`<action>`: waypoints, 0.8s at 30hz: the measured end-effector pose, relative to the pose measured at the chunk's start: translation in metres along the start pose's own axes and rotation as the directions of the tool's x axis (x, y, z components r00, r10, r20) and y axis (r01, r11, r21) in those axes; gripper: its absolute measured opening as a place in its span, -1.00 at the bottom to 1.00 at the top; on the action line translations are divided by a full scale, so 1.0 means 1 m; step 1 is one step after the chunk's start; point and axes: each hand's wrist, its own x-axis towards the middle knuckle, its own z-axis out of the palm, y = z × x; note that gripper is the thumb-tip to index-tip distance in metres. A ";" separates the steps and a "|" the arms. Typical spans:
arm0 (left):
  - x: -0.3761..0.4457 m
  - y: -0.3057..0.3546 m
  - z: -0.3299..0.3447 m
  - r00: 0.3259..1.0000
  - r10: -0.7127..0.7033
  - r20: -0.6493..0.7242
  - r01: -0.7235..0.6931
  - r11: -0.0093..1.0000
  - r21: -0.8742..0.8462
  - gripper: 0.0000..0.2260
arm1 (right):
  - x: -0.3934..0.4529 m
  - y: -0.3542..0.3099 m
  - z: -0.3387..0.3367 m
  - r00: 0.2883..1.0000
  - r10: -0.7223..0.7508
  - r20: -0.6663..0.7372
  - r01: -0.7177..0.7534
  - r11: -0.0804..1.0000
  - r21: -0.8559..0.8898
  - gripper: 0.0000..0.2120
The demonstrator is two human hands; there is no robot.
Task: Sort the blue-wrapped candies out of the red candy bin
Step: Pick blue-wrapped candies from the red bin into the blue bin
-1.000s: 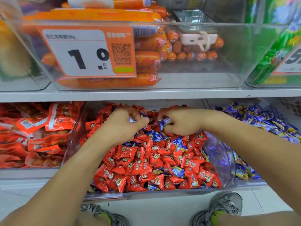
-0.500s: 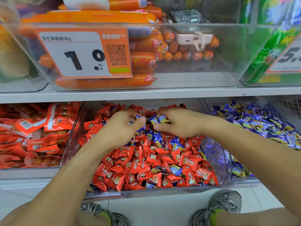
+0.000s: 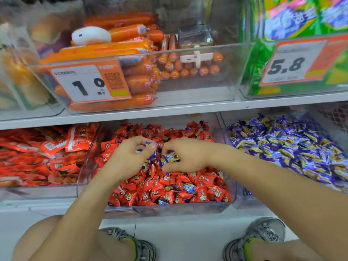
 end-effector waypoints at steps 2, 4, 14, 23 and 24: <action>-0.006 0.004 0.000 1.000 -0.011 -0.021 0.011 1.000 0.024 -0.90 | -0.002 0.000 0.004 1.000 -0.019 0.008 0.019 1.000 0.006 -0.44; -0.013 0.009 0.000 0.999 -0.037 -0.029 0.037 0.999 0.022 -0.86 | -0.002 0.000 0.006 1.000 -0.016 -0.012 0.016 1.000 0.000 -0.51; -0.034 0.037 0.009 0.995 -0.053 -0.087 0.054 0.998 0.012 -0.83 | -0.027 0.008 -0.018 0.956 0.158 -0.246 -0.042 0.907 0.420 -0.84; -0.022 0.037 0.050 1.000 0.024 -0.002 -0.021 0.883 0.469 -0.76 | -0.059 0.010 -0.018 0.952 0.182 -0.245 -0.059 0.898 0.436 -0.88; -0.021 0.035 0.051 0.999 0.053 0.008 -0.048 0.812 0.582 -0.70 | -0.060 0.010 -0.019 0.954 0.182 -0.238 -0.067 0.903 0.423 -0.88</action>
